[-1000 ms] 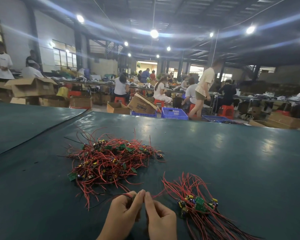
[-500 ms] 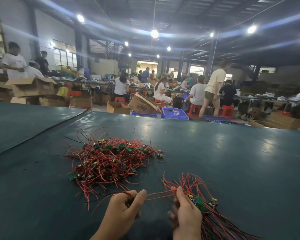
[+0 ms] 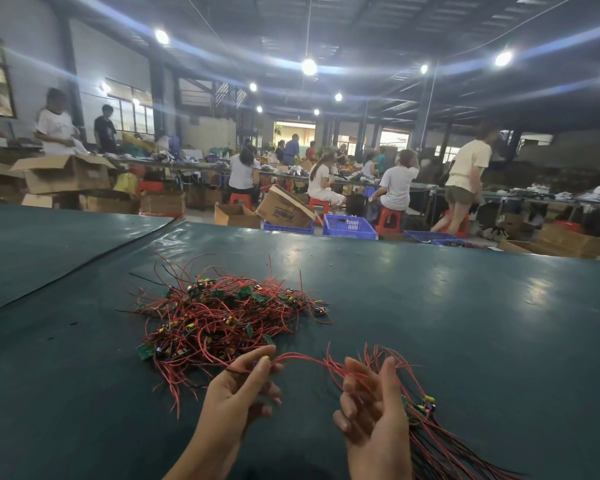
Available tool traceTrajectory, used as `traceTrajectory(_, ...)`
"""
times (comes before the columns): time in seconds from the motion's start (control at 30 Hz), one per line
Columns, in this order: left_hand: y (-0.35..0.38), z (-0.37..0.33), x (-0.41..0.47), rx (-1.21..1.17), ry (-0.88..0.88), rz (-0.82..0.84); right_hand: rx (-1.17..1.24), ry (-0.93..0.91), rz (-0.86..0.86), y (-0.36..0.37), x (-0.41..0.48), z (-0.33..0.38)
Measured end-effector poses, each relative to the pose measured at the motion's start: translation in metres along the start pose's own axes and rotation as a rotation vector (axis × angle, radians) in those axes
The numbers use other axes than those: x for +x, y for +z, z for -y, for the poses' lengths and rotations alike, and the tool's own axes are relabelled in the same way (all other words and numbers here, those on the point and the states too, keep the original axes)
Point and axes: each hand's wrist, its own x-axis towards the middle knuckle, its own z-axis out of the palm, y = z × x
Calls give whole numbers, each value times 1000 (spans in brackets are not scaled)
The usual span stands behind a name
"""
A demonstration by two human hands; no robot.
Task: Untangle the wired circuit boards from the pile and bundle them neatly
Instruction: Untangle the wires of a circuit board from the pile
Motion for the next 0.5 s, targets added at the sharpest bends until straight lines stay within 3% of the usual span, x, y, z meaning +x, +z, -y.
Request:
traceTrajectory(0.1, 0, -6, 1, -225, -176, 30, -35, 15, 31, -2, 0, -1)
traceTrajectory(0.2, 0, -9, 0, -383, -302, 75, -255, 53, 7, -1, 1, -11)
traceTrajectory(0.33, -2, -9, -3, -364, -411, 115, -490, 131, 93, 5, -6, -29)
traceTrajectory(0.5, -9, -11, -11, -190, -426, 162, -620, 68, 134, 13, -18, -41)
